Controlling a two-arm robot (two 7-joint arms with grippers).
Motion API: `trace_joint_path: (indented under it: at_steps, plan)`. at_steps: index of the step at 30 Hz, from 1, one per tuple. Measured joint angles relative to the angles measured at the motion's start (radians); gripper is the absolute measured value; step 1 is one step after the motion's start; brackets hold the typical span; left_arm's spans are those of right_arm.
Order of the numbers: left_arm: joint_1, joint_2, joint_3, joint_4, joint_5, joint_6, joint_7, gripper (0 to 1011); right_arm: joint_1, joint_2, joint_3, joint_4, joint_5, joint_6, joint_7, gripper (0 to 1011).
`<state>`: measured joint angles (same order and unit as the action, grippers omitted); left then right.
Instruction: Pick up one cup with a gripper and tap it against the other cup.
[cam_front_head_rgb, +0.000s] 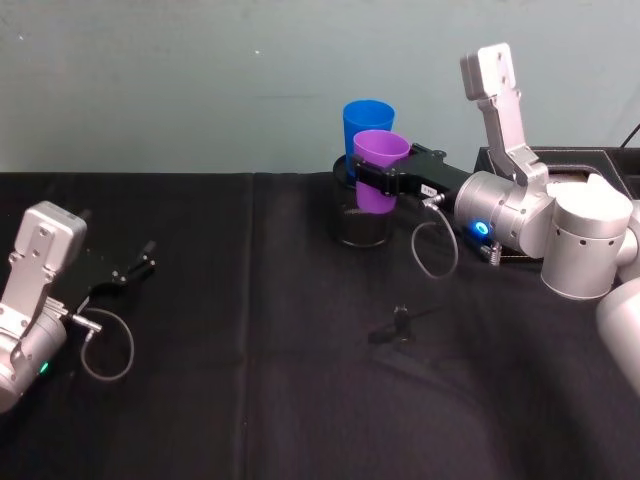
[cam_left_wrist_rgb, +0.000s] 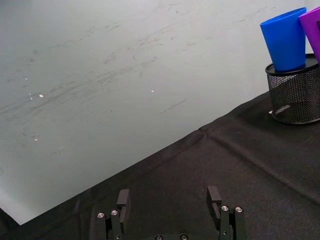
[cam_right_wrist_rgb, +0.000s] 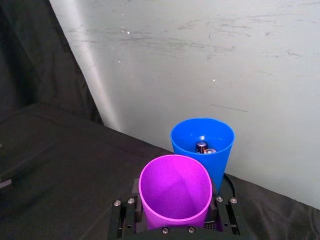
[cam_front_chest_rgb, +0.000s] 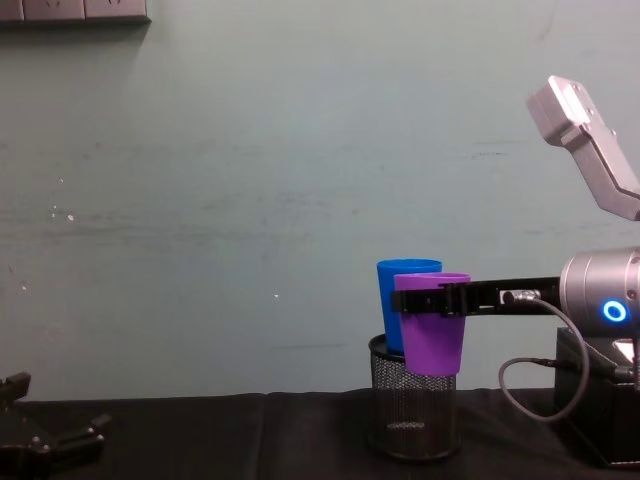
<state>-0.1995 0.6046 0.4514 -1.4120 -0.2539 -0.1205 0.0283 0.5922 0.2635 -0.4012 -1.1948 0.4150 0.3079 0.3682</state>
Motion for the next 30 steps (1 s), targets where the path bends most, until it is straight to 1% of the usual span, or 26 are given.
trace_joint_path:
  at_steps: [30]
  plan:
    - [0.000, 0.000, 0.000, 0.000, 0.000, 0.000, 0.000, 1000, 0.000, 0.000, 0.000, 0.000, 0.000, 0.000, 0.001, 718]
